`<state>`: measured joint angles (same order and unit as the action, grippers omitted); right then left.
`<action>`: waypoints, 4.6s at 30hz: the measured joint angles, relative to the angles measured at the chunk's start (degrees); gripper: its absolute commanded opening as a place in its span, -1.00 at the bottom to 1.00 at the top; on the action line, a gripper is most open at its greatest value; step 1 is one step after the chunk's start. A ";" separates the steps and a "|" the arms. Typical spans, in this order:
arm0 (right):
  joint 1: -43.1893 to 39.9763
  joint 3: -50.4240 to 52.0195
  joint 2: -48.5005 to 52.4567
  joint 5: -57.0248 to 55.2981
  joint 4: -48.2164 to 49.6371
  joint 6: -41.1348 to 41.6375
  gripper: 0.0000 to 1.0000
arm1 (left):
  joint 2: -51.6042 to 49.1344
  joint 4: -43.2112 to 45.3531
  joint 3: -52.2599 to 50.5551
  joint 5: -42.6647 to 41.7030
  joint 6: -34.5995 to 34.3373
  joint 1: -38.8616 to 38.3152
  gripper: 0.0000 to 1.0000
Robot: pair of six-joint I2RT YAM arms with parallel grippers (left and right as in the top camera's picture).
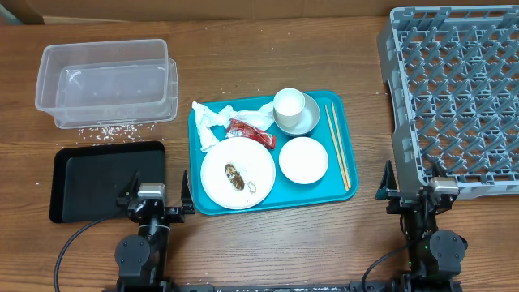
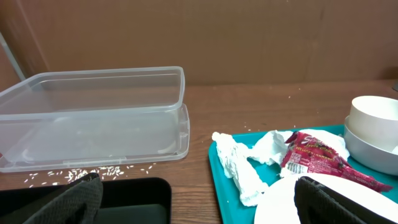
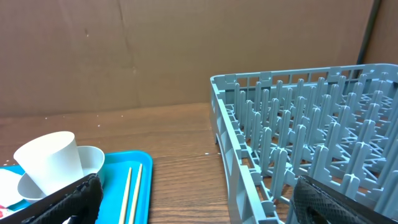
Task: Sort waste into correct bins and load items into the dishwasher
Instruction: 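Move the left gripper over the white tissue on the teal tray, then grasp the white tissue with the left gripper and lift it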
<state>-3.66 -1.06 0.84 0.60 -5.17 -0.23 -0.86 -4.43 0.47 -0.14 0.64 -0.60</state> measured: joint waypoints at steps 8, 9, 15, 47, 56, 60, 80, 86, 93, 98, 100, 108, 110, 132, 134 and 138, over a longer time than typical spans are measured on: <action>0.02 0.00 0.00 -0.02 -0.02 0.00 1.00 | -0.04 5.73 -0.04 -2.84 -2.45 0.02 1.00; 0.00 0.00 0.00 0.00 0.02 -0.02 1.00 | -0.02 9.66 -0.02 -5.79 -5.14 0.07 0.99; 0.00 0.00 0.00 -0.02 0.02 0.00 1.00 | 0.11 23.56 0.00 -29.57 -30.49 0.04 1.00; 0.02 0.00 -0.11 0.00 0.04 0.00 1.00 | -71.69 -66.16 87.38 -39.69 -6.62 -2.45 1.00; 0.02 0.00 -0.11 0.00 0.02 0.00 1.00 | -88.78 -76.32 94.95 1.86 -19.74 -17.22 1.00; 0.02 0.00 -0.11 0.00 -0.02 0.00 1.00 | -94.92 -70.60 94.95 6.05 -21.77 -17.31 0.74; 0.02 0.00 -0.11 0.00 0.02 0.00 1.00 | -114.16 -60.92 95.06 8.55 -29.03 -15.21 0.17; 0.00 0.00 -0.11 0.00 0.00 0.00 1.00 | -114.99 -57.90 95.06 8.48 -34.10 -12.94 0.11; 0.00 0.00 -0.11 0.00 0.00 0.00 1.00 | -114.99 -54.51 95.10 3.56 -37.16 -11.15 0.02; 0.02 0.00 -0.11 0.00 0.02 0.02 1.00 | -115.01 -53.99 95.10 1.88 -39.45 -12.17 0.06; 0.00 0.00 -0.11 -0.02 0.02 0.02 1.00 | -115.01 -53.07 95.06 1.66 -40.00 -12.57 0.04; 0.02 0.00 -0.11 0.00 0.00 -0.02 1.00 | -115.01 -52.00 92.28 4.63 -41.75 -12.72 0.05; 0.02 0.00 -0.11 -0.02 0.02 0.00 1.00 | -115.05 -50.88 91.12 5.11 -42.32 -12.72 0.05; 0.02 0.00 -0.11 0.00 -0.04 0.00 1.00 | -115.16 -41.13 80.37 6.67 -44.41 -12.72 0.02; 0.00 0.00 -0.11 0.00 -0.02 0.00 1.00 | -115.19 -41.05 79.67 6.67 -44.72 -12.72 -0.24; 0.00 0.00 -0.11 0.00 0.00 0.00 1.00 | -115.27 -40.92 79.58 6.64 -45.64 -12.72 -0.84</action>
<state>-3.66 -1.06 0.73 0.60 -5.17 -0.23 -116.14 -45.34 80.05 6.50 -44.99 -13.32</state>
